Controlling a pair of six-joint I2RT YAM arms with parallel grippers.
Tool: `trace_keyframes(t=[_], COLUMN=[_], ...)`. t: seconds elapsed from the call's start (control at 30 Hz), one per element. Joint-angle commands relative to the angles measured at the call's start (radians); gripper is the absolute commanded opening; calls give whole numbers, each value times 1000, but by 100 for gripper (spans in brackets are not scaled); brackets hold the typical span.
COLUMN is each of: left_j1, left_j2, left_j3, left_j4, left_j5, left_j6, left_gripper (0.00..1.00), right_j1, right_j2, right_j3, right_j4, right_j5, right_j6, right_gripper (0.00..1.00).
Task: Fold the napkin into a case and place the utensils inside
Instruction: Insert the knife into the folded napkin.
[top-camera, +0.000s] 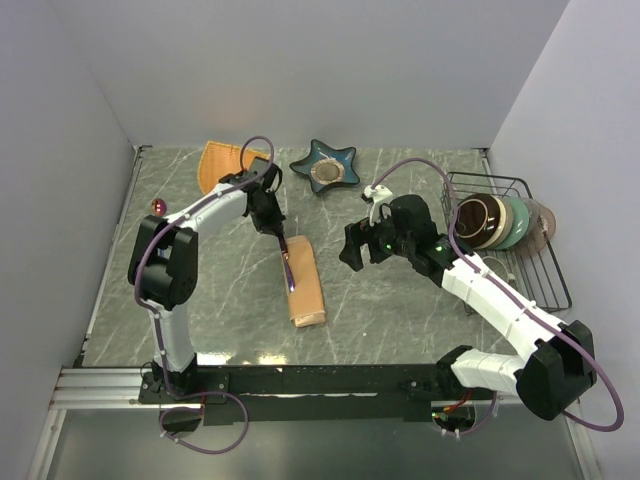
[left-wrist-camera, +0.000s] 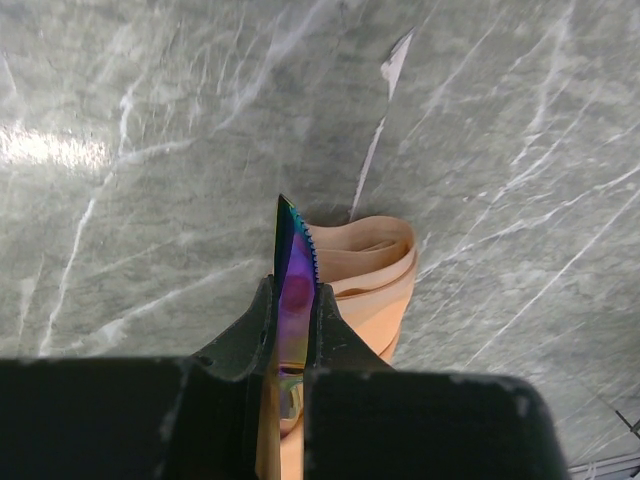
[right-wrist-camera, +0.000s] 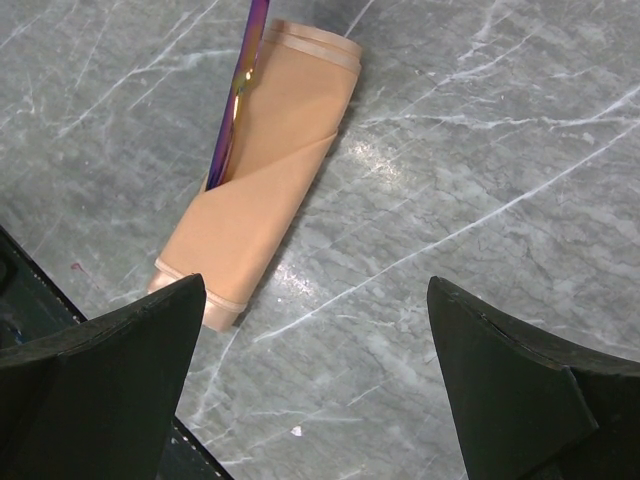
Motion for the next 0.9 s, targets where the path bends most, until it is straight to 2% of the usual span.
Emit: trace_keyframes(t=[0.0,0.63,0.67,0.7,0.77,0.8,0.87], left_j1=[-21,-43,-43,-43,-43,-43,-43], left_j2=[-52,-30,-28,-25,-19,-14,-5], left_j3=[-27,25,27,27,32,35,44], left_j4=[1,-16,-19,-19,-23,-23,-28], left_j5=[0,8,7,7,11,13,19], left_j6=[-45,-63,-63,-62,-63,-63,-63], left_gripper=[1,1,1,1,1,1,1], right_j1=[-8,-8,-5,1,35,85,136], right_j2=[-32,-70,-74,-81,-88,-96,-107], right_j3=[-1,-66,-73,-93,-107,-121,-135], right_j4=[20,11,11,16,25,31,49], right_j5=[-3,-64,-85,-124,-139,-139,-118], right_j6=[2,13,16,16,-14,-34,-127], right_gripper=[100,100,98,90,83,73,64])
